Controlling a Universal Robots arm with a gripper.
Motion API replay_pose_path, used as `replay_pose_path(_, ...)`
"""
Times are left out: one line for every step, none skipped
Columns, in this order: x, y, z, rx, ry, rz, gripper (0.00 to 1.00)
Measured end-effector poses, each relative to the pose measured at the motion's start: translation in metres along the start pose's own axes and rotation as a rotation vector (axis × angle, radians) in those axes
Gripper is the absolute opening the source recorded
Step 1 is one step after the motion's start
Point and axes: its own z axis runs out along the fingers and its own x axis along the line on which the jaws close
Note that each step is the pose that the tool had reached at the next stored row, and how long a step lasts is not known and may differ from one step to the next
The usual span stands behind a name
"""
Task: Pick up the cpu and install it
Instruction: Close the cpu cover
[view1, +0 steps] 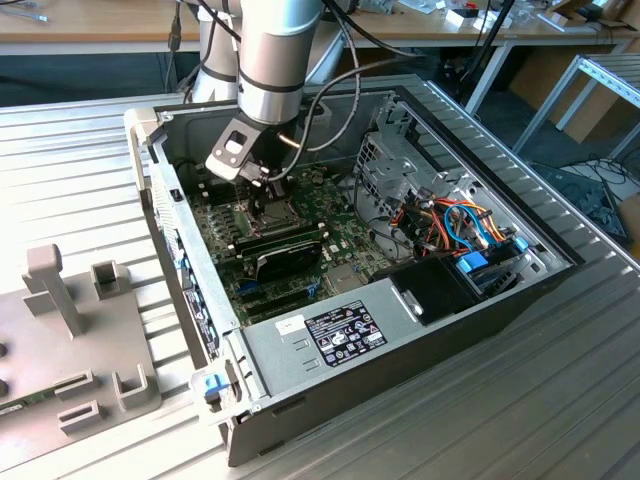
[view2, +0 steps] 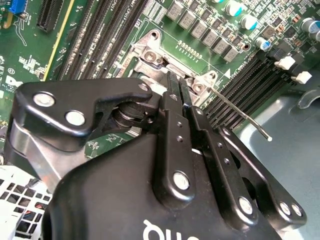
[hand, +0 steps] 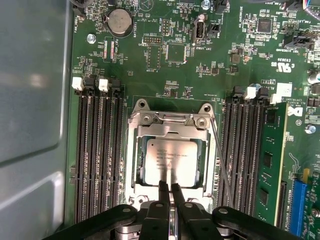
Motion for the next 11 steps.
replay_pose_path(0.0000, 0.0000, -0.0012, 0.0000, 0.0000, 0.000, 0.16)
replay_pose_path(0.0000, 0.0000, -0.0028, 0.0000, 0.0000, 0.000, 0.16)
replay_pose_path(0.0000, 0.0000, -0.0040, 0.0000, 0.0001, 0.000, 0.16)
replay_pose_path(-0.0001, 0.0000, -0.0050, -0.0001, 0.0000, 0.000, 0.16)
replay_pose_path(-0.0001, 0.0000, -0.0065, 0.0000, 0.0001, 0.000, 0.16)
replay_pose_path(-0.0001, 0.0000, -0.0087, 0.0000, 0.0000, 0.000, 0.16)
replay_pose_path(-0.0002, 0.0000, -0.0102, 0.0000, -0.0001, 0.000, 0.16)
replay_pose_path(-0.0002, 0.0000, -0.0124, 0.0000, 0.0000, 0.000, 0.16)
replay_pose_path(-0.0002, -0.0001, -0.0140, 0.0000, 0.0000, 0.000, 0.16)
replay_pose_path(-0.0002, -0.0001, -0.0154, 0.0000, 0.0000, 0.000, 0.16)
replay_pose_path(-0.0003, -0.0001, -0.0172, 0.0000, 0.0000, 0.000, 0.16)
